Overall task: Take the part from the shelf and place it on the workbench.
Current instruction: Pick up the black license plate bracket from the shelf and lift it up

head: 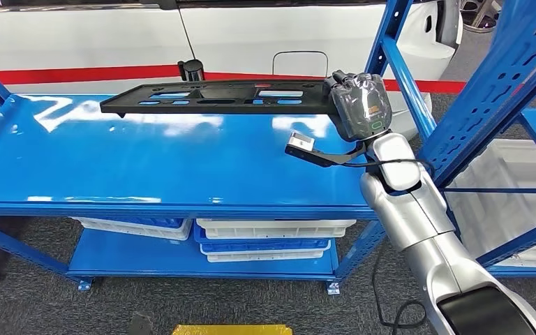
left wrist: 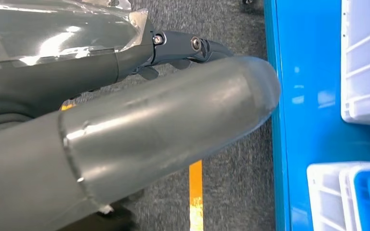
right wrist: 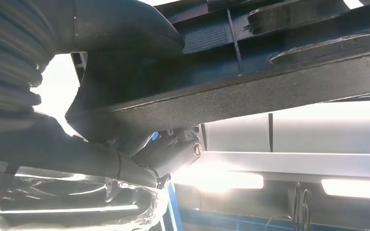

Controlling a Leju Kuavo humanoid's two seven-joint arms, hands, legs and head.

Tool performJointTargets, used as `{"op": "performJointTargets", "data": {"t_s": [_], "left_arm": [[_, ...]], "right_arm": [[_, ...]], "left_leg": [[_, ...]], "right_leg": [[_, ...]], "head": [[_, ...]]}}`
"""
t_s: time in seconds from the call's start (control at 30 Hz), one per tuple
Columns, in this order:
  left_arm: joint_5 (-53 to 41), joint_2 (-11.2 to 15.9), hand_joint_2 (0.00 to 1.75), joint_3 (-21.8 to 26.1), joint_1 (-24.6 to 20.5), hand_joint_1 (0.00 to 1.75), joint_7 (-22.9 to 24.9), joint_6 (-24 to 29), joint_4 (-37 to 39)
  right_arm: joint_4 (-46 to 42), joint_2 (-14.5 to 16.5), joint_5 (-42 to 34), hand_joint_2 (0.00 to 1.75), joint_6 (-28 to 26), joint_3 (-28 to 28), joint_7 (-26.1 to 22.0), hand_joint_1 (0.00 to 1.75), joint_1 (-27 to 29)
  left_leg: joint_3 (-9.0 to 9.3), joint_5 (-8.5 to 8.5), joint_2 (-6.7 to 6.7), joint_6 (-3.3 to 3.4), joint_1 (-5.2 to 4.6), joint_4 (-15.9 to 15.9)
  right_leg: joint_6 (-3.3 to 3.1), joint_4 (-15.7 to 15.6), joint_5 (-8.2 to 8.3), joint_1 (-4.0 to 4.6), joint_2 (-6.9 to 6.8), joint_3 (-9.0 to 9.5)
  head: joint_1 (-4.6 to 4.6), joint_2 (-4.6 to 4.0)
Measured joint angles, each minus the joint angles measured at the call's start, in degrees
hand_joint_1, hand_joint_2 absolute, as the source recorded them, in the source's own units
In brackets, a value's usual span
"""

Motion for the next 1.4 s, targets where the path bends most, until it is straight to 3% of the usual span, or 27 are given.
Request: {"op": "performJointTargets", "data": {"t_s": [0.03, 0.07, 0.17, 0.23, 0.3, 0.37, 0.4, 0.47, 0.53, 0.6, 0.67, 0.7, 0.73, 0.8, 0.83, 0.87, 0.93, 1.0, 1.07, 1.1, 1.13, 1.2, 1.23, 1.3, 1.37, 1.4], "left_arm": [[-0.1, 0.0, 0.0, -0.1, 0.0, 0.0, 0.0, 0.0, 0.0], [-0.2, 0.0, 0.0, -0.2, -0.1, 0.0, 0.0, 0.0, 0.0], [-0.4, 0.1, 0.0, -0.5, -0.1, 0.0, 0.1, 0.0, 0.1], [-0.4, 0.1, 0.0, -0.7, -0.1, 0.0, 0.1, 0.1, 0.1], [-0.4, 0.1, 0.0, -0.8, -0.2, 0.0, 0.1, 0.2, 0.1], [-0.4, 0.1, 0.0, -0.8, -0.2, 0.0, 0.1, 0.2, 0.1], [-0.4, 0.1, 0.0, -0.8, -0.2, 0.0, 0.1, 0.2, 0.1], [-0.4, 0.1, 0.0, -0.8, -0.2, 0.0, 0.1, 0.1, 0.1], [-0.4, -0.1, 0.0, -0.8, -0.2, 0.0, 0.1, 0.1, 0.1], [-0.4, -0.2, 0.0, -0.8, -0.1, 0.0, 0.2, 0.0, 0.1], [-0.4, -0.2, 0.0, -0.8, -0.1, 0.0, 0.2, 0.0, 0.1], [-0.4, -0.2, 0.0, -0.8, 0.0, 0.0, 0.2, 0.0, 0.1], [-0.4, -0.1, 0.0, -0.8, 0.0, 0.0, 0.2, 0.0, 0.1], [-0.4, 0.0, 0.0, -0.8, 0.0, 0.0, 0.2, 0.0, 0.2], [-0.4, 0.0, 0.0, -0.8, 0.0, 0.0, 0.2, 0.0, 0.2], [-0.4, 0.1, 0.0, -0.8, 0.0, 0.0, 0.2, 0.0, 0.2], [-0.3, 0.1, 0.0, -0.8, 0.0, 0.0, 0.2, 0.0, 0.2], [-0.3, 0.2, 0.0, -0.8, -0.1, 0.0, 0.2, 0.0, 0.2], [-0.3, 0.2, 0.0, -0.8, -0.2, 0.0, 0.2, 0.0, 0.2], [-0.3, 0.2, 0.0, -0.8, -0.2, 0.0, 0.2, 0.0, 0.2], [-0.3, 0.3, 0.0, -0.8, -0.2, 0.0, 0.2, 0.0, 0.2], [-0.2, 0.2, 0.0, -0.8, -0.1, 0.0, 0.1, 0.0, 0.3], [-0.2, 0.2, 0.0, -0.8, -0.1, 0.0, 0.1, 0.0, 0.3], [-0.2, 0.2, 0.0, -0.8, -0.1, 0.0, 0.1, 0.0, 0.3], [-0.2, 0.2, 0.0, -0.8, -0.2, 0.0, 0.1, 0.0, 0.3], [-0.2, 0.1, 0.0, -0.8, -0.2, 0.0, 0.2, 0.0, 0.4]], "right_arm": [[0.0, 0.0, 0.1, 1.75, 0.0, 0.0, 0.0, 1.73, 0.0], [0.0, -0.1, 0.1, 1.75, 0.0, -0.1, 0.1, 1.73, -0.1], [0.1, -0.5, 0.2, 1.75, 0.0, -0.2, 0.2, 1.73, 0.0], [0.2, -0.8, 0.2, 1.75, 0.0, -0.3, 0.2, 1.73, 0.1], [0.3, -0.9, 0.2, 1.75, 0.0, -0.4, 0.2, 1.73, 0.1], [0.5, -1.0, 0.2, 1.75, 0.0, -0.5, 0.2, 1.73, 0.2], [0.6, -1.0, 0.2, 1.75, 0.0, -0.5, 0.2, 1.73, 0.3], [0.6, -1.0, 0.3, 1.75, 0.0, -0.5, 0.2, 1.73, 0.3], [0.6, -1.0, 0.4, 1.75, 0.0, -0.5, 0.3, 1.73, 0.1], [0.6, -1.0, 0.5, 1.75, -0.1, -0.6, 0.3, 1.73, 0.0], [0.7, -1.0, 0.5, 1.75, -0.1, -0.6, 0.3, 1.73, 0.0], [0.7, -1.0, 0.5, 1.75, -0.1, -0.6, 0.3, 1.73, -0.1], [0.7, -0.9, 0.5, 1.75, -0.2, -0.6, 0.4, 1.73, -0.1], [0.8, -0.7, 0.5, 1.75, -0.2, -0.5, 0.4, 1.73, -0.2], [0.8, -0.7, 0.5, 1.75, -0.2, -0.5, 0.4, 1.73, -0.1], [0.9, -0.7, 0.5, 1.75, -0.2, -0.5, 0.4, 1.73, 0.0], [1.1, -0.7, 0.5, 1.75, -0.2, -0.5, 0.4, 1.73, 0.1], [1.2, -0.7, 0.4, 1.75, -0.2, -0.6, 0.4, 1.73, 0.1], [1.3, -0.9, 0.3, 1.75, -0.3, -0.8, 0.3, 1.73, 0.1], [1.3, -1.0, 0.3, 1.75, -0.3, -0.9, 0.3, 1.73, 0.0], [1.4, -1.2, 0.2, 1.75, -0.4, -1.0, 0.3, 1.73, -0.1], [1.5, -1.6, 0.1, 1.75, -0.5, -1.1, 0.3, 1.73, -0.1], [1.6, -1.8, 0.1, 1.75, -0.5, -1.1, 0.3, 1.73, -0.1], [1.7, -2.1, 0.0, 1.75, -0.5, -1.2, 0.3, 1.73, -0.1], [1.9, -2.4, -0.1, 1.75, -0.5, -1.2, 0.3, 1.73, 0.0], [2.0, -2.5, -0.1, 1.75, -0.5, -1.3, 0.3, 1.73, 0.1]], "left_leg": [[0.72, 0.21, -0.21, 0.02, 0.0, -1.5], [0.42, 0.01, -0.51, 0.47, -0.27, -1.5], [-0.92, 1.01, -0.49, 3.05, -0.79, -1.5], [-1.89, 2.22, -0.27, 4.65, -0.89, -1.9], [-3.11, 3.3, -0.18, 5.38, -1.18, -2.0], [-4.4, 4.37, -0.18, 5.6, -1.63, -1.9], [-5.05, 4.92, -0.2, 5.64, -1.87, -1.9], [-6.16, 5.99, -0.26, 5.54, -2.24, -1.9], [-6.84, 7.02, -0.27, 5.08, -2.48, -2.0], [-7.02, 8.09, -0.22, 4.43, -2.54, -2.4], [-7.3, 8.42, -0.22, 3.79, -2.46, -2.6], [-7.74, 7.2, -0.2, 3.5, -2.39, -1.9], [-8.41, 4.9, -0.16, 3.19, -2.31, -0.1], [-10.23, -1.14, -0.04, 2.6, -2.13, 6.7], [-10.91, -3.01, -0.03, 2.3, -2.05, 10.4], [-11.02, -3.53, -0.01, 2.05, -1.96, 12.9], [-8.82, -1.55, 0.05, 1.77, -1.71, 12.8], [-4.42, 0.41, 0.11, 1.7, -1.47, 8.0], [0.14, -0.45, 0.05, 2.0, -1.54, 2.0], [1.47, -1.1, -0.01, 2.3, -1.67, -0.2], [1.93, -1.49, -0.08, 2.76, -1.94, -1.2], [1.26, -0.62, 0.01, 4.13, -2.21, -1.7], [0.83, 0.08, 0.12, 4.93, -2.27, -1.9], [-0.47, 1.57, 0.34, 6.11, -2.17, -2.3], [-2.31, 3.01, 0.37, 6.42, -2.18, -2.2], [-3.29, 3.75, 0.38, 6.36, -2.18, -2.2]], "right_leg": [[0.54, 0.6, 0.09, 0.16, 0.08, -0.59], [1.18, 1.0, 0.3, 0.43, 0.17, -1.08], [2.67, 1.1, 0.64, 0.41, 0.31, -2.17], [2.45, 4.8, -2.47, 0.11, 0.36, -3.99], [1.96, 12.6, -7.23, 0.24, 0.5, -6.47], [2.16, 17.9, -9.41, 0.55, 0.69, -7.01], [2.33, 17.5, -9.15, 0.76, 0.76, -5.71], [2.17, 11.0, -7.62, 1.19, 0.85, -0.24], [1.25, 3.5, -7.37, 1.88, 0.88, 5.05], [0.55, 0.7, -7.41, 2.47, 0.92, 6.19], [-0.02, 0.4, -6.25, 2.07, 0.85, 5.37], [-0.57, 0.3, -5.58, 1.77, 0.77, 5.05], [-1.11, 0.1, -4.82, 1.43, 0.68, 4.64], [-1.82, 0.1, -3.41, 1.39, 0.61, 3.23], [-1.88, 0.2, -2.76, 1.44, 0.58, 2.41], [-1.81, 0.2, -2.13, 1.47, 0.56, 1.57], [-1.48, 0.4, -1.06, 1.42, 0.52, 0.01], [-0.98, 0.9, -0.36, 1.35, 0.52, -1.14], [-0.37, 1.4, 0.08, 1.54, 0.49, -1.96], [-0.01, 1.7, 0.38, 1.66, 0.42, -2.2], [0.4, 1.7, 0.79, 1.78, 0.35, -2.4], [1.25, 1.6, 1.39, 1.81, 0.26, -2.73], [1.38, 2.2, 0.74, 1.79, 0.33, -3.33], [1.01, 6.4, -3.21, 1.53, 0.51, -5.25], [0.92, 13.8, -7.66, 1.36, 0.65, -7.22], [1.29, 16.7, -8.57, 1.29, 0.69, -7.48]], "head": [[-0.07, 0.0], [-0.14, 0.0], [-0.04, 0.0], [0.22, 0.0], [0.51, 0.0], [0.61, 0.0], [0.62, 0.0], [0.61, 0.0], [0.61, 0.0], [0.78, 0.0], [0.95, 0.0], [0.89, 0.0], [0.79, 0.0], [0.6, 0.0], [0.55, 0.0], [0.56, 0.0], [0.51, 0.0], [0.46, 0.0], [0.48, 0.0], [0.53, 0.0], [0.58, 0.0], [0.63, 0.0], [0.65, 0.0], [0.77, 0.0], [0.91, 0.0], [0.9, 0.0]]}}
